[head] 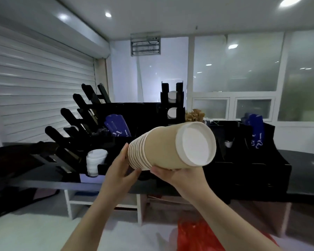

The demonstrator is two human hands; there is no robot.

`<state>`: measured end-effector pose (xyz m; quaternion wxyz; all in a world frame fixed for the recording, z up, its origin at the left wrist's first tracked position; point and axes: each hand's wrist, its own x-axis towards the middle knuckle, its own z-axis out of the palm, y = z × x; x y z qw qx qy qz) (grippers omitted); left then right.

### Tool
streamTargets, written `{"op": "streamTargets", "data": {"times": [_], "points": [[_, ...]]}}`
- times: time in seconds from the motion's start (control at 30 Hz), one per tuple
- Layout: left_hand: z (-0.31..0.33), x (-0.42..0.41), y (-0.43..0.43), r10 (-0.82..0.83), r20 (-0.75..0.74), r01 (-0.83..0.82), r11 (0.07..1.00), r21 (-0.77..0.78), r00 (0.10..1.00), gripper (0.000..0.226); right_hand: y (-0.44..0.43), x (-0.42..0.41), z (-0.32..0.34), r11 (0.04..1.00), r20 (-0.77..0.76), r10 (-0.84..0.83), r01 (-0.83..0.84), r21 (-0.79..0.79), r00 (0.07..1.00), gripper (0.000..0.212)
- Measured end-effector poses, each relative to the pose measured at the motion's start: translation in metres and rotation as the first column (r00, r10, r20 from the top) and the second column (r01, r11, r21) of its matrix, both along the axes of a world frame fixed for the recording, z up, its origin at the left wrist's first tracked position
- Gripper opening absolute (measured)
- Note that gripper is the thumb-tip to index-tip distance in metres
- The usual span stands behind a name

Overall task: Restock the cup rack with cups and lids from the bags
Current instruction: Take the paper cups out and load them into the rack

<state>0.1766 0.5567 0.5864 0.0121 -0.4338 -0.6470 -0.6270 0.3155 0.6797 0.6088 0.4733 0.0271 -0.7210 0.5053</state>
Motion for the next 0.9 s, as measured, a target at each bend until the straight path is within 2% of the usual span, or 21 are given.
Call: {"op": "streamTargets", "data": {"times": [0.13,0.27,0.47,0.53,0.67,0.8,0.9], "points": [[0.008,-0.016,-0.013,0.202,-0.217,-0.208,0.978,-0.009,0.955,0.08,-0.004,-0.03,0.018,0.997,-0.037,0.07,-0.069,0.035,0.997,0.066],[0.01,-0.045,-0.033,0.293,-0.392,-0.323,0.946,-0.011,0.872,0.085,-0.016,-0.062,0.02,0.994,-0.082,0.105,-0.104,0.017,0.991,0.058],[0.017,-0.106,-0.076,0.253,-0.426,-0.315,0.946,-0.081,0.869,0.088,-0.052,-0.127,0.03,0.994,-0.124,0.101,-0.096,0.046,0.987,0.053],[0.028,-0.135,-0.093,0.24,-0.454,-0.299,0.952,-0.061,0.858,0.086,-0.07,-0.157,0.038,0.998,-0.195,0.061,-0.055,0.039,0.979,0.044],[0.056,-0.205,-0.133,0.277,-0.505,-0.326,0.945,-0.009,0.818,0.079,-0.106,-0.217,0.061,1.0,-0.296,0.008,0.0,0.025,0.955,0.043],[0.078,-0.268,-0.166,0.274,-0.567,-0.345,0.938,-0.021,0.777,0.074,-0.133,-0.27,0.088,0.995,-0.354,-0.092,0.102,0.011,0.931,0.051],[0.093,-0.309,-0.167,0.238,-0.584,-0.331,0.942,-0.055,0.776,0.071,-0.138,-0.299,0.108,0.989,-0.317,-0.137,0.145,0.0,0.938,0.066]]}}
